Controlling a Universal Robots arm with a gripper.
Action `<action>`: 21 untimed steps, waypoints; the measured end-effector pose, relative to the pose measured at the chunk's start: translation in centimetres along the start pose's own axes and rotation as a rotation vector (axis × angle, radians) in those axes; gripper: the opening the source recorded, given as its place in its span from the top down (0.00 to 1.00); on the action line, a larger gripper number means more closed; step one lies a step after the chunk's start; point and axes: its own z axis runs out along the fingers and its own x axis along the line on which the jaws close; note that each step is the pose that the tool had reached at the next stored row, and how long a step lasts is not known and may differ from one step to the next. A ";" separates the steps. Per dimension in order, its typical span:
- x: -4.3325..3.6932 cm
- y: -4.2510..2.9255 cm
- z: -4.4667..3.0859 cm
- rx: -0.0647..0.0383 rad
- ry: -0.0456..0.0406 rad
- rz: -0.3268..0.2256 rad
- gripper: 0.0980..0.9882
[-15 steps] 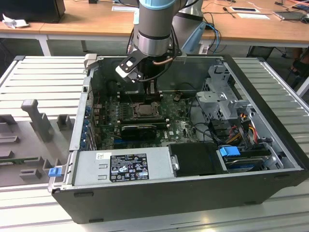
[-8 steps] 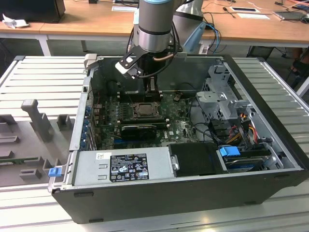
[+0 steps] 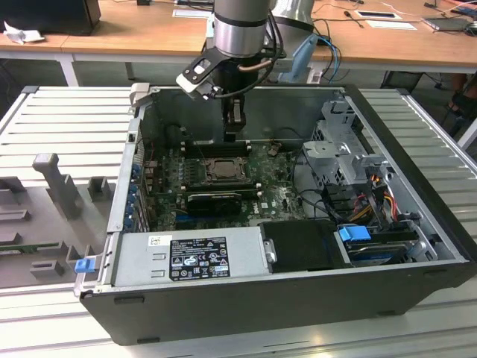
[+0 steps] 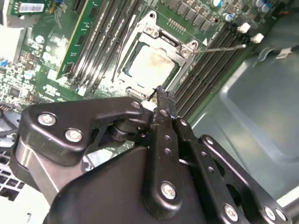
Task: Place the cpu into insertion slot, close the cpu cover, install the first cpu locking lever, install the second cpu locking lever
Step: 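Install the first cpu locking lever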
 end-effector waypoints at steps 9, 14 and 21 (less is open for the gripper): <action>0.00 0.00 0.09 -0.017 -0.0052 -0.163 0.99; -0.01 0.00 0.21 -0.020 -0.0035 -0.285 0.99; -0.01 0.00 0.27 -0.016 -0.0054 -0.466 0.99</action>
